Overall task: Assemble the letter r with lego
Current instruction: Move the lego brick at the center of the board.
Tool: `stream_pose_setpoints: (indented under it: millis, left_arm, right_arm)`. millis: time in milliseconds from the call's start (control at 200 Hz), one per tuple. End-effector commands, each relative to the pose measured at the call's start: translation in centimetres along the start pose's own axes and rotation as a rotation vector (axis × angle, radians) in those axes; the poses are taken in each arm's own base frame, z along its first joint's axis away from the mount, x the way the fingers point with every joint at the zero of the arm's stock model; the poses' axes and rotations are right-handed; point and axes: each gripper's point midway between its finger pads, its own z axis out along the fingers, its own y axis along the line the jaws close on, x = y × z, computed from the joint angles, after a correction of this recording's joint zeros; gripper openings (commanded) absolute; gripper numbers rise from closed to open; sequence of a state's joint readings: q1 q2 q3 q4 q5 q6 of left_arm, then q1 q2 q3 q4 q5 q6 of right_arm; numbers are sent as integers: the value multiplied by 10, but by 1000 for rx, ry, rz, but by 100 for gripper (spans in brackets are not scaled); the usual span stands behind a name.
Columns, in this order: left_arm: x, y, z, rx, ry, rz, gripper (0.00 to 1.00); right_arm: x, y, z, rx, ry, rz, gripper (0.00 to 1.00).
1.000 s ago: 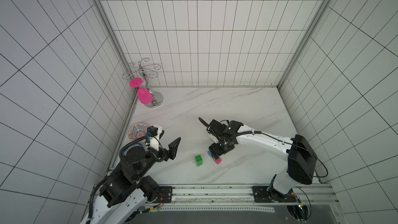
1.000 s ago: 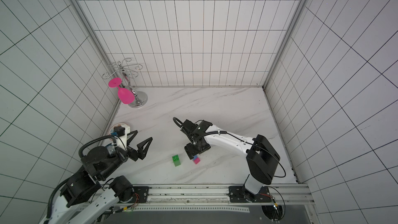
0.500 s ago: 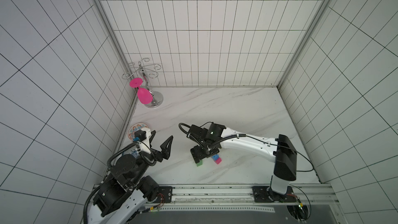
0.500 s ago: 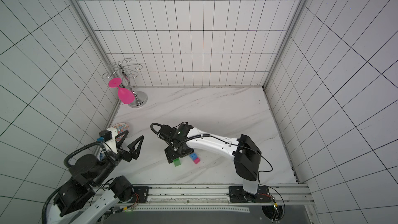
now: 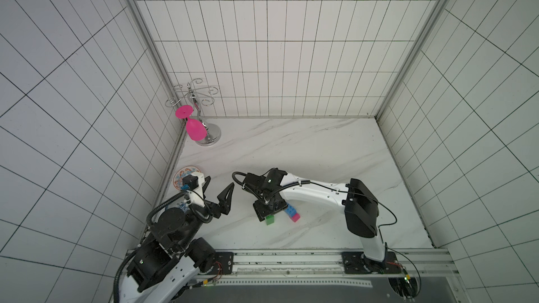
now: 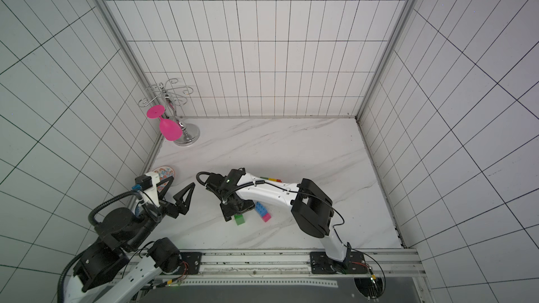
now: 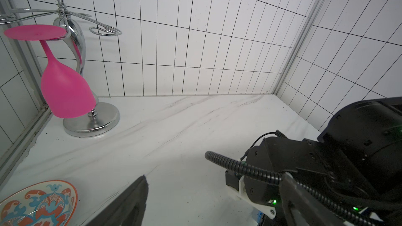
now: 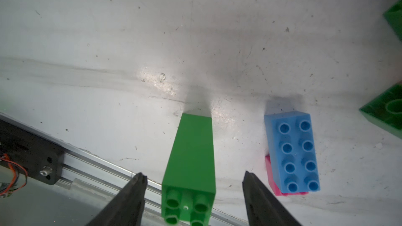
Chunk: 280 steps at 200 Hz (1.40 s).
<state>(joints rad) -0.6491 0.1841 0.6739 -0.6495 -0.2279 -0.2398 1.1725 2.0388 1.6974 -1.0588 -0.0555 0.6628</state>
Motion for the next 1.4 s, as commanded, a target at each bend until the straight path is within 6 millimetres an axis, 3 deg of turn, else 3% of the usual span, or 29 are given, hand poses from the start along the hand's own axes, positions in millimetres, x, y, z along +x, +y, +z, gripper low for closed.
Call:
stream_pose_setpoints:
  millis: [0,215,515,820,915,1084,1199,1394]
  left_arm:
    - [1,1,1,-9,5,-10,94]
    - [1,1,1,-7,5,-8,94]
    - [2,2,1,-11,6,-9,95]
    - [2,2,1,-12,7,-8,95]
    - [2,2,1,-10,5,-8,95]
    - [2,2,1,-11,5,-8,94]
    - [2,2,1,-10,3,-9,95]
    - [1,2,0,-9,1,-9,94]
  right_arm:
    - [-2,5,-5,8,3,-38,66]
    - [1,8,14,17,28,-150,61]
    - [9,15,22,-7,72,-285,42]
    - [37,27,30,-16,173,-500,41]
    - [45,28,33,-5,204,-545,45]
    - [48,35,26,16,170,-608,62]
    - [42,37,14,31,115,-628,72]
    - [29,31,-14,50,22,-608,77]
